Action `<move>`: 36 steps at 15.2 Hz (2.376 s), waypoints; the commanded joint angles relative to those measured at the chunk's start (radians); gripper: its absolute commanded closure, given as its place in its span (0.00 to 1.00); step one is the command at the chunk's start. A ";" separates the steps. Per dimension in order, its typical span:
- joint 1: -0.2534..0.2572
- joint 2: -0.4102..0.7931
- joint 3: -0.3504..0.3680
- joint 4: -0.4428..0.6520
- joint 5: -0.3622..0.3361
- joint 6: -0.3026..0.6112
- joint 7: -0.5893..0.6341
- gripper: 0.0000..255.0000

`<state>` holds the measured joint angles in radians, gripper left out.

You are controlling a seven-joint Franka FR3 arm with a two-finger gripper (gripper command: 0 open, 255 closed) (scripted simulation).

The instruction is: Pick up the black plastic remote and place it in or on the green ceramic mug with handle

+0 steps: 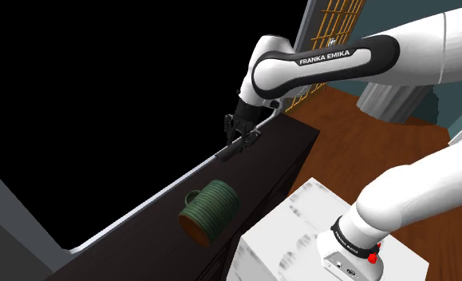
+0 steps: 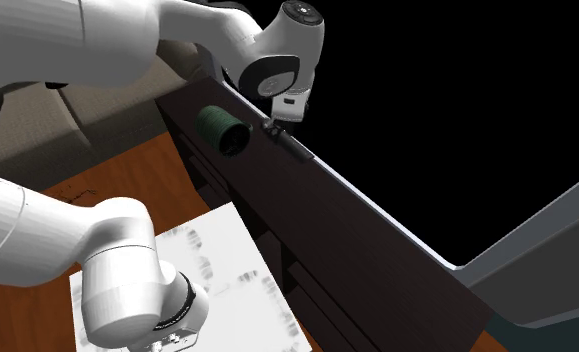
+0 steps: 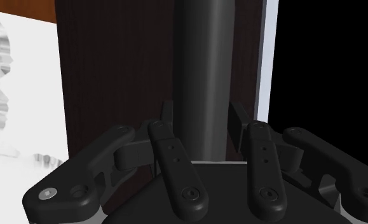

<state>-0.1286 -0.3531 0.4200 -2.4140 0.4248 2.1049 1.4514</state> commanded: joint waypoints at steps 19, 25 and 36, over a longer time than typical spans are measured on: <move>0.069 -0.093 0.093 0.097 0.039 -0.132 0.190 1.00; 0.118 -0.084 0.214 0.115 0.073 -0.088 0.335 1.00; 0.135 -0.023 0.325 0.077 0.089 0.042 0.414 1.00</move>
<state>0.0073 -0.3836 0.7392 -2.3279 0.5131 2.1302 1.8664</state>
